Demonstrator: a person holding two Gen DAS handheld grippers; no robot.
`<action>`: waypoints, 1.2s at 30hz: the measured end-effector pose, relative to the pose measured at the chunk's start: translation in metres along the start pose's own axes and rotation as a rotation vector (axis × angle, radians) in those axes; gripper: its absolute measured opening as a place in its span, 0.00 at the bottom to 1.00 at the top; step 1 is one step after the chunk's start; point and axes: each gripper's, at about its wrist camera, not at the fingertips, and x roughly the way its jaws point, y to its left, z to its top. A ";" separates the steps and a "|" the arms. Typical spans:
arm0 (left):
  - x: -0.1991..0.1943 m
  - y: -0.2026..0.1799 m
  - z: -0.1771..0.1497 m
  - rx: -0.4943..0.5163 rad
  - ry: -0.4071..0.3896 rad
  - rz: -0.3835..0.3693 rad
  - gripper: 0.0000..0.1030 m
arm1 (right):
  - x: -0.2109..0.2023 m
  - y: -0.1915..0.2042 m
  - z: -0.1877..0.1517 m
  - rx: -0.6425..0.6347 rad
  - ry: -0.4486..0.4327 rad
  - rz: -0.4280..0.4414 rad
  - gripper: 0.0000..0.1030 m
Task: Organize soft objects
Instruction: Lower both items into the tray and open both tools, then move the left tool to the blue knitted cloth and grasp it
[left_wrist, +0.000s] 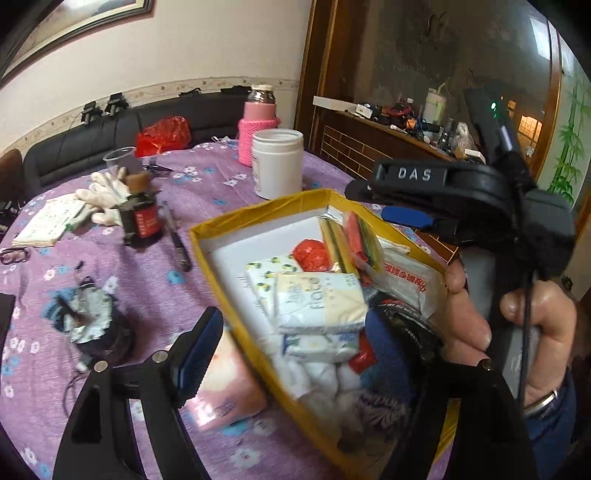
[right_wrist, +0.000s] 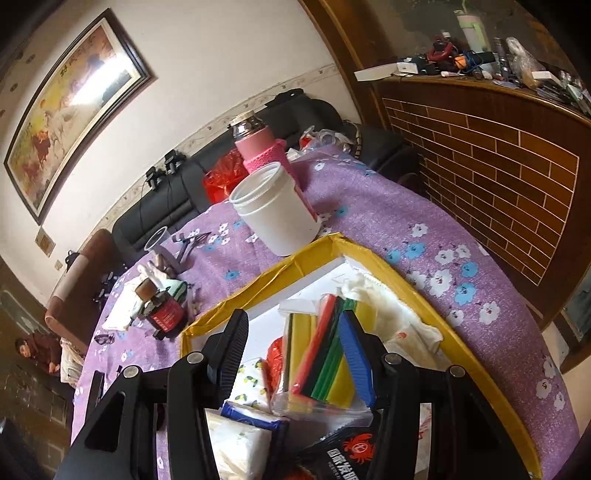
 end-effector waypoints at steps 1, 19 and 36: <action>-0.003 0.003 -0.001 -0.002 -0.003 0.002 0.76 | 0.000 0.001 -0.001 -0.004 0.000 0.004 0.53; -0.071 0.106 -0.031 -0.168 -0.026 0.089 0.77 | 0.011 0.084 -0.049 -0.275 0.126 0.273 0.53; -0.014 0.229 -0.017 -0.233 0.067 0.263 0.75 | 0.010 0.140 -0.105 -0.565 0.204 0.372 0.54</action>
